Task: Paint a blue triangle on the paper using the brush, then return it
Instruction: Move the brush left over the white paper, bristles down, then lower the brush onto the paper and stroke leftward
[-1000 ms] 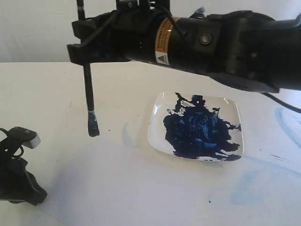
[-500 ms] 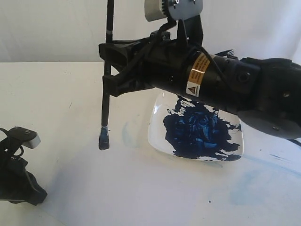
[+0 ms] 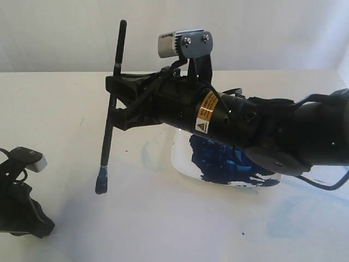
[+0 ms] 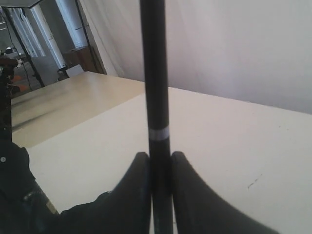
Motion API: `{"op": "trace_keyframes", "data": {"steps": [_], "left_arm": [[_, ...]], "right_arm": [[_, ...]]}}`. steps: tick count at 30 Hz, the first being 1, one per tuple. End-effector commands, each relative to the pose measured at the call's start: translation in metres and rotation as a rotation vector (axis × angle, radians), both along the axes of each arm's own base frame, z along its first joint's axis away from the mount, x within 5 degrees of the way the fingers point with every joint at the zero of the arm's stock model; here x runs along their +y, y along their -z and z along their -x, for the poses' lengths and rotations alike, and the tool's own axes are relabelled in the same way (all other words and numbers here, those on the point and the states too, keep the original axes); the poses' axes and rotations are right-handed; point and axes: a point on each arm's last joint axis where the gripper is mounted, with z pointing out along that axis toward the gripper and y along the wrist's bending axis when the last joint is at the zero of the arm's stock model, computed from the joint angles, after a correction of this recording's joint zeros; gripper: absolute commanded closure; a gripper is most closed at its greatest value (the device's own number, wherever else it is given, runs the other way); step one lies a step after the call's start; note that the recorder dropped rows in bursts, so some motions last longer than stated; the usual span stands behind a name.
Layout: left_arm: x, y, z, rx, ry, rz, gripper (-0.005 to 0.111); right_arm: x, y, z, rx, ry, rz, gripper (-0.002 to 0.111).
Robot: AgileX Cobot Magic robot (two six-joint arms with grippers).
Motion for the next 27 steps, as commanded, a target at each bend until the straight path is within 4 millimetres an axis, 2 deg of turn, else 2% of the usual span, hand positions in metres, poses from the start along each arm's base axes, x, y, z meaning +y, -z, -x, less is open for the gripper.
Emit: {"op": "trace_keyframes", "data": {"steps": [1, 10, 27], "left_arm": [[-0.003, 0.003, 0.005, 0.04, 0.026, 0.014, 0.107], [-0.003, 0.003, 0.005, 0.04, 0.026, 0.014, 0.107], [-0.003, 0.003, 0.005, 0.04, 0.026, 0.014, 0.107]], "right_arm": [[0.003, 0.009, 0.001, 0.021, -0.022, 0.008, 0.108], [0.008, 0.025, -0.002, 0.047, -0.026, 0.041, 0.108], [0.007, 0.031, -0.004, 0.03, -0.002, 0.112, 0.108]]}}
